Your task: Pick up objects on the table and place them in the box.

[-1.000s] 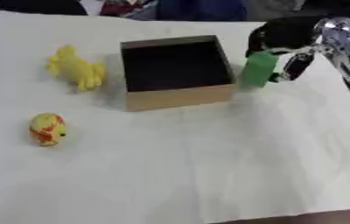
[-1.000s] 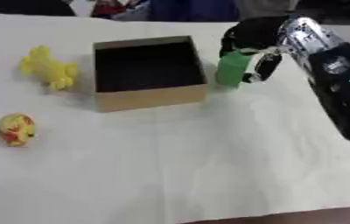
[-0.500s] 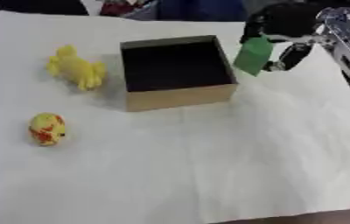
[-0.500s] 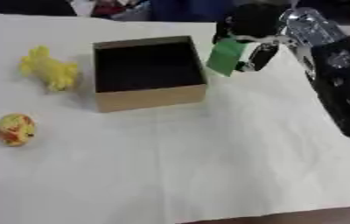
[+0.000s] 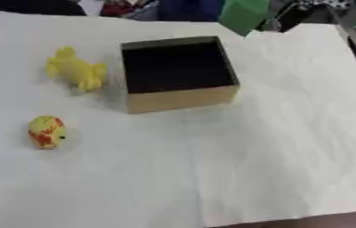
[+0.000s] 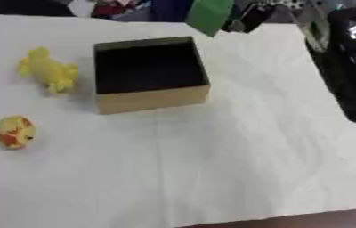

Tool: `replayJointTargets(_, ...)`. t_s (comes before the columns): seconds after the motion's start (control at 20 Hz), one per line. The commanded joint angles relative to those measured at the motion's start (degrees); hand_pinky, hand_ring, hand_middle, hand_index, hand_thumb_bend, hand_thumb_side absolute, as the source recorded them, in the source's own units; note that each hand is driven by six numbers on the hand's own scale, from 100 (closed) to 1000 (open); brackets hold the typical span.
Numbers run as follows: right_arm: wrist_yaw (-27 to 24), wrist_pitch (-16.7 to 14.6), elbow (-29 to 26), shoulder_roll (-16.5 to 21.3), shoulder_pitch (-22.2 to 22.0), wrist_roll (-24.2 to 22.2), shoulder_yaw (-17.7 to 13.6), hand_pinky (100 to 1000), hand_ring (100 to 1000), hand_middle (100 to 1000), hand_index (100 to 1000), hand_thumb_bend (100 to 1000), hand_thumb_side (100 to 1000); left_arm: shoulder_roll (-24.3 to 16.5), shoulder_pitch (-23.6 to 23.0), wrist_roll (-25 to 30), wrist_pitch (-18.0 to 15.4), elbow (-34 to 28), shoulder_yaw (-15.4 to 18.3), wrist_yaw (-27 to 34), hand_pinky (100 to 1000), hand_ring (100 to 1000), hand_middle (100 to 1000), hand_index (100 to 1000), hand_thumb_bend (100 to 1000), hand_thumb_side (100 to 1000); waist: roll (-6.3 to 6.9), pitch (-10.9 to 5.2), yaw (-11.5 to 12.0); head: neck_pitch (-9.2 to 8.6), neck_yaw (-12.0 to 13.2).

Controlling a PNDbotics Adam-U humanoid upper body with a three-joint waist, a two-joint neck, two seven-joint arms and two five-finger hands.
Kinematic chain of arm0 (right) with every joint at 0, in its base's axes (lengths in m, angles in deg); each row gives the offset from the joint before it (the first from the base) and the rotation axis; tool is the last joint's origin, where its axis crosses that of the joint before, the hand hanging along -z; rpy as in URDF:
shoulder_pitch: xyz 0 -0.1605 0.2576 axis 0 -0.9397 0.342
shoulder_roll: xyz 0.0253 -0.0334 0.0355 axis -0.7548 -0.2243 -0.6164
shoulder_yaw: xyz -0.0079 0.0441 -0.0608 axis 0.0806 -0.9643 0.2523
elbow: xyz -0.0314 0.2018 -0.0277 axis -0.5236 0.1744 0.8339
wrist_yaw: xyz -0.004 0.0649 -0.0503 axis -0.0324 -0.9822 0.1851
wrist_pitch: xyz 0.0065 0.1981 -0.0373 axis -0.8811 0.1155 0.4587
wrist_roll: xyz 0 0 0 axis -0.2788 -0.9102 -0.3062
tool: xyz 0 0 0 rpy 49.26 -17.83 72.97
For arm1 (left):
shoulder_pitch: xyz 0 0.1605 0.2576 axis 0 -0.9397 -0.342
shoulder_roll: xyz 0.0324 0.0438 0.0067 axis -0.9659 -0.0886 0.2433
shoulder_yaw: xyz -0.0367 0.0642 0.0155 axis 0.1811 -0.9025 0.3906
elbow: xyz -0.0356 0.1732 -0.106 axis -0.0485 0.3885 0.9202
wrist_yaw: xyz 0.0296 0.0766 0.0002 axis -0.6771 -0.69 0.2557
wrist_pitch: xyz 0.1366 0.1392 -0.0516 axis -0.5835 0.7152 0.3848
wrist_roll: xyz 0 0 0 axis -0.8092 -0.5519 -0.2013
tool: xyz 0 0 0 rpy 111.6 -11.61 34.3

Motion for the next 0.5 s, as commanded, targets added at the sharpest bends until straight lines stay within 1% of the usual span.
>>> replayJointTargets(0.05, -2.1, 1.0, -1.9, -0.9, 2.4, -1.5, -0.3, 768, 857, 635, 531, 100, 100, -1.3, 0.5, -0.2, -0.3, -0.9, 0.4, 0.0, 337, 566, 574, 740, 143, 1000, 0.30, -1.44, 0.1, 0.15, -0.4)
replayJointTargets(0.15, -2.8, 0.9, -1.4, -2.3, 3.2, -2.6, 0.5, 775, 859, 635, 533, 100, 116, -1.3, 0.6, -0.2, -0.3, -0.9, 0.2, 0.1, 336, 566, 574, 740, 142, 1000, 0.35, -1.44, 0.3, 0.08, -0.6)
replayJointTargets(0.2, -3.1, 0.8, -1.0, -3.0, 3.4, -3.1, 0.9, 777, 859, 635, 533, 100, 101, -1.3, 0.6, -0.2, -0.3, -0.9, 0.2, 0.1, 336, 566, 574, 740, 142, 1000, 0.38, -1.43, 0.4, 0.04, -0.7)
replayJointTargets(0.25, -3.4, 0.6, -0.6, -3.5, 3.6, -3.5, 1.1, 778, 860, 636, 535, 100, 105, -1.2, 0.6, -0.2, -0.3, -0.9, 0.2, 0.1, 335, 566, 574, 740, 142, 1000, 0.41, -1.42, 0.5, 0.00, -0.7)
replayJointTargets(0.5, -3.2, 0.3, 1.2, -5.4, 4.0, -4.6, 2.3, 782, 861, 637, 539, 100, 135, -1.0, 0.6, -0.2, -0.2, -0.9, 0.1, 0.1, 335, 566, 575, 740, 142, 1000, 0.44, -1.30, 0.7, 0.00, -1.0)
